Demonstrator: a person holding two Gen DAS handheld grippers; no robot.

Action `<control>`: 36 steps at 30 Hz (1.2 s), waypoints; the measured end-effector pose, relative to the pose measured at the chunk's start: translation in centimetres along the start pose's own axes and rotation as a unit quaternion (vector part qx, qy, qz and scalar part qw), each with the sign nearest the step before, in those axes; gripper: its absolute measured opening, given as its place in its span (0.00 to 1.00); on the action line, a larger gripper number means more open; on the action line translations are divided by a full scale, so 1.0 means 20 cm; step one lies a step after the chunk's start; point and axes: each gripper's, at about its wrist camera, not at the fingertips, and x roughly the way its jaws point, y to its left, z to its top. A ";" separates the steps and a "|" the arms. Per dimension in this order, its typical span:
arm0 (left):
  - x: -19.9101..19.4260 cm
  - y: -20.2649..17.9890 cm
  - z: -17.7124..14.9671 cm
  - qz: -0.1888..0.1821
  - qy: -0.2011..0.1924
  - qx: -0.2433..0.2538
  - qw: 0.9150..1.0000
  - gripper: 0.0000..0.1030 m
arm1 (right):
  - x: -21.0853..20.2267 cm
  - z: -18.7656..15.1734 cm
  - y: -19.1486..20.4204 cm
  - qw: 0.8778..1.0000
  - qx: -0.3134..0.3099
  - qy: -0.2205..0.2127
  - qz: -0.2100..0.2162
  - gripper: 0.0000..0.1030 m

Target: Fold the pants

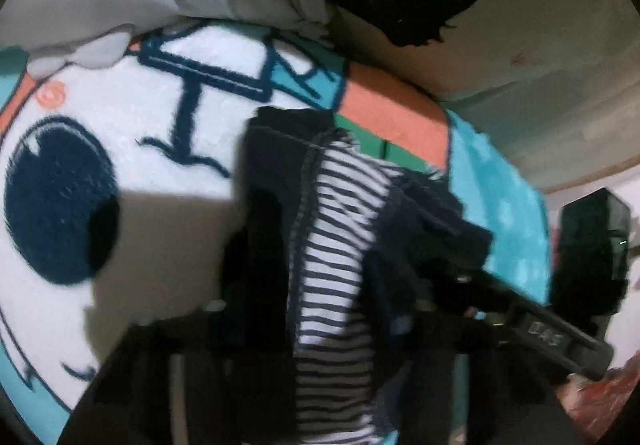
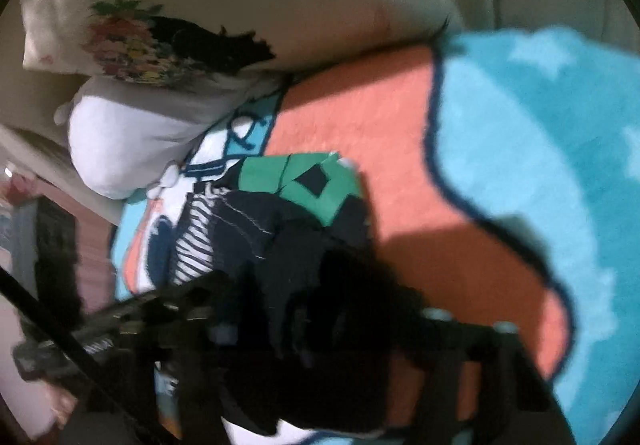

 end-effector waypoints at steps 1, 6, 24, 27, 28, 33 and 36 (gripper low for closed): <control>-0.01 -0.02 0.00 0.004 -0.003 0.005 1.000 0.33 | -0.01 0.00 0.01 1.000 0.000 0.002 0.014 0.39; -0.10 -0.14 0.00 0.017 -0.020 0.036 0.999 0.30 | -0.11 0.03 0.07 0.999 -0.011 -0.011 0.034 0.34; -0.08 -0.08 0.12 0.069 -0.014 0.033 0.997 0.70 | -0.10 0.10 0.02 0.998 -0.001 -0.027 -0.050 0.58; -0.26 -0.10 0.08 0.084 -0.056 0.044 0.994 0.70 | -0.31 0.07 0.12 0.993 -0.036 -0.097 -0.061 0.57; -0.29 -0.11 0.06 0.082 -0.067 0.043 0.993 0.70 | -0.36 0.06 0.15 0.991 -0.043 -0.113 -0.053 0.51; -0.21 -0.12 0.00 0.049 -0.060 0.050 0.996 0.70 | -0.30 -0.01 0.19 0.995 -0.031 -0.094 0.011 0.27; -0.04 -0.12 -0.03 0.054 -0.041 0.072 0.995 0.70 | -0.12 -0.05 0.12 0.997 -0.017 -0.078 -0.017 0.27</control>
